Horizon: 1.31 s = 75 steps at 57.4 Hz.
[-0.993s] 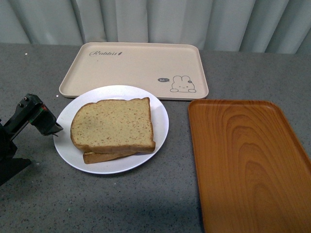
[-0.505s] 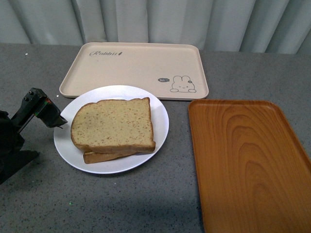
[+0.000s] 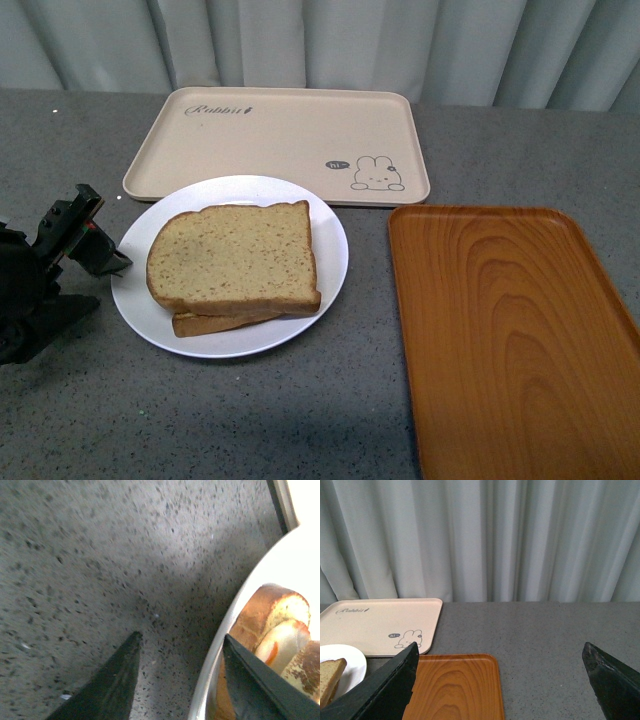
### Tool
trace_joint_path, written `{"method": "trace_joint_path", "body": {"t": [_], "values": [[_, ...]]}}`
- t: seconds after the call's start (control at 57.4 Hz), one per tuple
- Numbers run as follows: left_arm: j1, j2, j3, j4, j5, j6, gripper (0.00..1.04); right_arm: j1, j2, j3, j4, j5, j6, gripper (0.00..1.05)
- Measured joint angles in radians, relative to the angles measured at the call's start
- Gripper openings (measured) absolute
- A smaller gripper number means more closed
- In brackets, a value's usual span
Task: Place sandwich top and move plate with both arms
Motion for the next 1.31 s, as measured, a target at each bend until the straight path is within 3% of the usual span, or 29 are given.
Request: {"method": "trace_joint_path", "body": {"t": [0.279,0.732,1.045,1.307], "values": [[0.0,0.0,0.0,0.023,0.072,-0.023,0.05,0.0,0.0,0.0,0.0,-0.001,0.0,0.96],[0.059,-0.075,-0.078,0.077,0.123,-0.062,0.05,0.0,0.0,0.0,0.0,0.0,0.0,0.96],[0.159,-0.185,-0.187,0.214,0.205,-0.154,0.04,0.0,0.0,0.0,0.0,0.0,0.0,0.96],[0.182,-0.254,-0.204,0.337,0.26,-0.262,0.04,0.0,0.0,0.0,0.0,0.0,0.0,0.96]]}}
